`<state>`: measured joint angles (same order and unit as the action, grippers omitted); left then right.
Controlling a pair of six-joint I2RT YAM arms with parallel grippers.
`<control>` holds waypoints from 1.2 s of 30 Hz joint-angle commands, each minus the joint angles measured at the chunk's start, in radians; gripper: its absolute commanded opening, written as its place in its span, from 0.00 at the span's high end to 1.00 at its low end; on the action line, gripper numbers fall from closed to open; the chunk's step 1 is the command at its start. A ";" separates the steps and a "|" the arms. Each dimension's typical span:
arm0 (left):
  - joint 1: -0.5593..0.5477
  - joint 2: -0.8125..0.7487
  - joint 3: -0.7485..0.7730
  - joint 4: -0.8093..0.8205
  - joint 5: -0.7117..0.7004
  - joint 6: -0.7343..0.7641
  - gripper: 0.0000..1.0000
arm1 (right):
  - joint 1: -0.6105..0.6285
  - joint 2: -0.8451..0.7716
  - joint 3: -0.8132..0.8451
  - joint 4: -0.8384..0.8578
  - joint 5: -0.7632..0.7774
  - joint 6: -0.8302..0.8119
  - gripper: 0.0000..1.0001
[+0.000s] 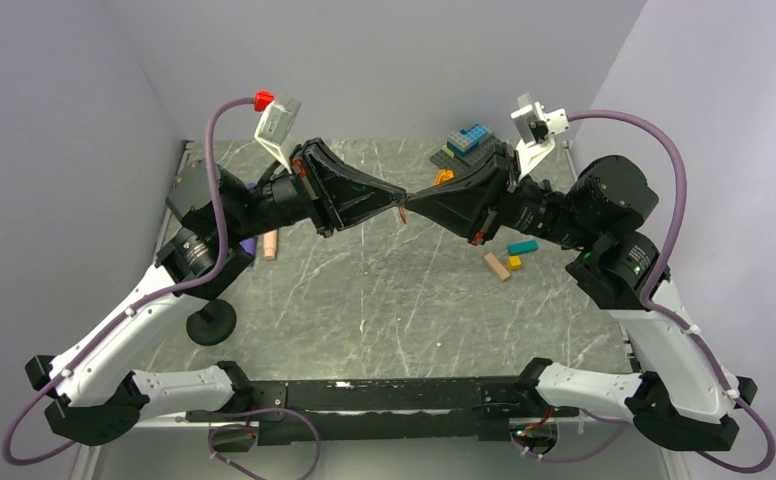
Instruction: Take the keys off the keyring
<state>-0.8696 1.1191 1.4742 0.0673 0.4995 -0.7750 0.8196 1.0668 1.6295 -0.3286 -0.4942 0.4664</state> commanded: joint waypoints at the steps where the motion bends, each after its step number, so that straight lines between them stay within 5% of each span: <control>1: -0.032 0.103 0.066 -0.061 0.129 0.035 1.00 | 0.013 0.039 -0.026 0.044 0.022 -0.004 1.00; 6: -0.032 0.188 0.223 -0.276 0.339 0.178 1.00 | 0.013 0.063 0.017 -0.047 -0.058 -0.035 1.00; 14: -0.031 0.214 0.307 -0.520 0.476 0.349 1.00 | 0.014 0.099 0.054 -0.120 -0.133 -0.061 1.00; 21: -0.031 0.204 0.316 -0.680 0.489 0.457 1.00 | 0.014 0.103 0.076 -0.135 -0.118 -0.073 1.00; 36: -0.021 0.149 0.245 -0.716 0.369 0.472 1.00 | 0.013 0.102 0.103 -0.133 -0.082 -0.075 1.00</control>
<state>-0.8597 1.2488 1.7592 -0.5373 0.8589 -0.3012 0.8417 1.1397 1.6741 -0.6830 -0.7059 0.4061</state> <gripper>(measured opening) 0.009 0.011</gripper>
